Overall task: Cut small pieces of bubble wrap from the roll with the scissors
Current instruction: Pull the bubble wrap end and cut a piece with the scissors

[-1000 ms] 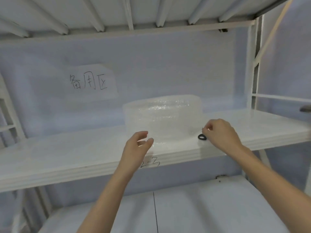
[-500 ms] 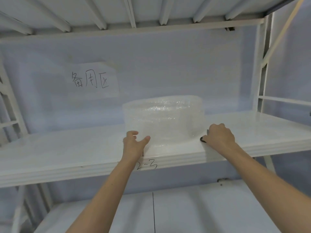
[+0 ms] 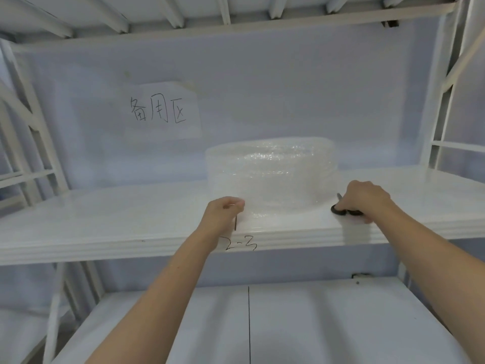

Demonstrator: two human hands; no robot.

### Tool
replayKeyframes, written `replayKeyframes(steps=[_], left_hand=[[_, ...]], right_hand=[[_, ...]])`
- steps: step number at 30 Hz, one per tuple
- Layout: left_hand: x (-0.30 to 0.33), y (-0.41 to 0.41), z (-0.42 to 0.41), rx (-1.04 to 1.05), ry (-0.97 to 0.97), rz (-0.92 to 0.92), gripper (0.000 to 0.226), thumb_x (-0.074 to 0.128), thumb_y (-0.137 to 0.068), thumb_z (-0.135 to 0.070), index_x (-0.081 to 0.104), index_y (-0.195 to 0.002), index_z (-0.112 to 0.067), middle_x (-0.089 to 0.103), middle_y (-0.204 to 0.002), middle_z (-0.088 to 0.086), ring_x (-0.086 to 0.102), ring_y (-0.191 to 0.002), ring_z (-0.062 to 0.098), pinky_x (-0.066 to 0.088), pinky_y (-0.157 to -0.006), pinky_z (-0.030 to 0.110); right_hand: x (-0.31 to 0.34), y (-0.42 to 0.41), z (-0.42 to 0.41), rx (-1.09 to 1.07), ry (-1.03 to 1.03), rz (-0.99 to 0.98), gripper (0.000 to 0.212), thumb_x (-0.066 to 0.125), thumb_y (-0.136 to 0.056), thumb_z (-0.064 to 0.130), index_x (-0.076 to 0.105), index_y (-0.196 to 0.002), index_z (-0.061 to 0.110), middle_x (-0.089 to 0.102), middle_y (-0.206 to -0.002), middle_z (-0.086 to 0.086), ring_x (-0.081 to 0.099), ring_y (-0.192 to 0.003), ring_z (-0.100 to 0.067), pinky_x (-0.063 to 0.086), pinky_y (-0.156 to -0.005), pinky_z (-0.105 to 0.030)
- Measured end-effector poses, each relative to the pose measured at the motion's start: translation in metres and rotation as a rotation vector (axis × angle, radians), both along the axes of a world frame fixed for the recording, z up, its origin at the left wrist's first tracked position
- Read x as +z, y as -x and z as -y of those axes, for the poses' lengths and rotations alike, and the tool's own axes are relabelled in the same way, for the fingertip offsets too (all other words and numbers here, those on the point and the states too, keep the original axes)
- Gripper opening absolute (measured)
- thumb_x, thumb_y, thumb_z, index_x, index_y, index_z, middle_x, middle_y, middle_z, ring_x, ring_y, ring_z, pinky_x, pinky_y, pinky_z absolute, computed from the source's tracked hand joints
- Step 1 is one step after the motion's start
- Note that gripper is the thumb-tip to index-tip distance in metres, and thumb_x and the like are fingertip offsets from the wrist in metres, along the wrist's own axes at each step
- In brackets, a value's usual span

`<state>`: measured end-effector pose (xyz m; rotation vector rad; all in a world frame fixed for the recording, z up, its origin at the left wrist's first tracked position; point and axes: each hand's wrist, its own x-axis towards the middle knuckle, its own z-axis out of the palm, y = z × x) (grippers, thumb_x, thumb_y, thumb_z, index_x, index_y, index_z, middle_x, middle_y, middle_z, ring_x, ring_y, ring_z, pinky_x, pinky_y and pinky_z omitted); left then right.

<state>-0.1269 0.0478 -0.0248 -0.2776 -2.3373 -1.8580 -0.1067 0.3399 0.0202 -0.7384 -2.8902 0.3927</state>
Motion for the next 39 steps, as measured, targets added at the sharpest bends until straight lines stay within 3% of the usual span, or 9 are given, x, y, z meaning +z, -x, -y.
replayKeyframes(steps=[4,8,11,16,18,21,25,31,39], left_hand=[[0.001,-0.005,0.004,-0.081,0.035,0.001,0.016,0.067,-0.091,-0.024,0.074,-0.101,-0.013,0.071,-0.097,-0.004,0.060,-0.084,0.008,0.044,-0.079,0.022],[-0.001,-0.017,0.008,-0.177,0.059,-0.005,0.017,0.064,-0.093,-0.028,0.074,-0.099,-0.016,0.078,-0.100,-0.003,0.064,-0.077,0.008,0.051,-0.077,0.023],[-0.008,-0.023,0.014,-0.159,0.030,-0.050,0.015,0.063,-0.094,-0.026,0.074,-0.098,-0.016,0.078,-0.098,-0.003,0.065,-0.072,0.007,0.054,-0.076,0.022],[-0.009,-0.025,0.016,-0.096,-0.040,-0.064,0.013,0.064,-0.094,-0.023,0.074,-0.096,-0.015,0.079,-0.089,0.002,0.067,-0.071,0.016,0.057,-0.077,0.030],[-0.009,-0.026,0.015,-0.091,-0.021,-0.066,0.012,0.064,-0.094,-0.024,0.074,-0.095,-0.017,0.079,-0.086,0.003,0.068,-0.068,0.016,0.057,-0.075,0.031],[-0.014,-0.028,0.015,-0.095,0.010,-0.056,0.010,0.068,-0.090,-0.020,0.073,-0.097,-0.017,0.079,-0.086,0.009,0.069,-0.070,0.018,0.057,-0.081,0.035],[-0.019,-0.028,0.016,-0.071,-0.040,-0.047,0.006,0.070,-0.087,-0.012,0.075,-0.089,-0.009,0.078,-0.088,0.014,0.070,-0.072,0.019,0.058,-0.082,0.033],[-0.022,-0.027,0.017,-0.047,-0.072,-0.052,0.013,0.068,-0.090,-0.013,0.074,-0.087,-0.002,0.077,-0.081,0.009,0.066,-0.065,0.013,0.058,-0.072,0.024],[-0.024,-0.026,0.020,-0.060,-0.101,-0.034,0.012,0.067,-0.090,-0.012,0.074,-0.086,-0.003,0.076,-0.075,0.007,0.065,-0.063,0.012,0.058,-0.066,0.021]], right_hand=[[-0.001,0.005,-0.002,0.013,0.022,0.008,0.022,0.070,-0.075,0.023,0.055,-0.073,0.007,0.059,-0.070,-0.008,0.058,-0.052,-0.026,0.047,-0.052,-0.027],[0.007,-0.005,-0.010,0.043,0.005,-0.039,0.028,0.065,-0.078,0.022,0.046,-0.061,0.009,0.051,-0.048,-0.003,0.050,-0.037,-0.021,0.037,-0.046,-0.021],[0.011,-0.029,-0.028,0.078,0.149,-0.048,0.030,0.066,-0.079,0.016,0.046,-0.058,0.008,0.048,-0.039,-0.002,0.046,-0.031,-0.016,0.035,-0.044,-0.020],[-0.006,-0.089,-0.035,0.196,0.938,-0.254,0.026,0.071,-0.083,0.010,0.069,-0.080,-0.016,0.073,-0.071,-0.017,0.067,-0.056,-0.017,0.058,-0.053,-0.018],[-0.022,-0.108,-0.016,0.308,1.286,-0.252,0.043,0.089,-0.062,0.017,0.071,-0.086,-0.015,0.075,-0.088,-0.023,0.074,-0.064,-0.020,0.060,-0.057,-0.021],[-0.053,-0.120,0.023,0.494,1.507,-0.186,0.074,0.101,-0.020,0.025,0.075,-0.081,-0.009,0.075,-0.085,-0.020,0.075,-0.071,-0.024,0.059,-0.056,-0.023],[-0.082,-0.117,0.076,0.713,1.641,-0.123,0.049,0.097,-0.041,0.022,0.078,-0.081,0.003,0.073,-0.089,-0.014,0.075,-0.079,-0.021,0.060,-0.059,-0.030],[-0.105,-0.100,0.123,0.666,1.683,-0.124,0.009,0.073,-0.073,0.010,0.071,-0.078,0.003,0.061,-0.081,-0.012,0.069,-0.069,-0.022,0.057,-0.052,-0.031],[-0.132,-0.090,0.140,0.640,1.636,0.022,0.043,0.067,-0.070,0.050,0.056,-0.062,0.010,0.056,-0.077,-0.009,0.057,-0.061,-0.025,0.053,-0.045,-0.034]])
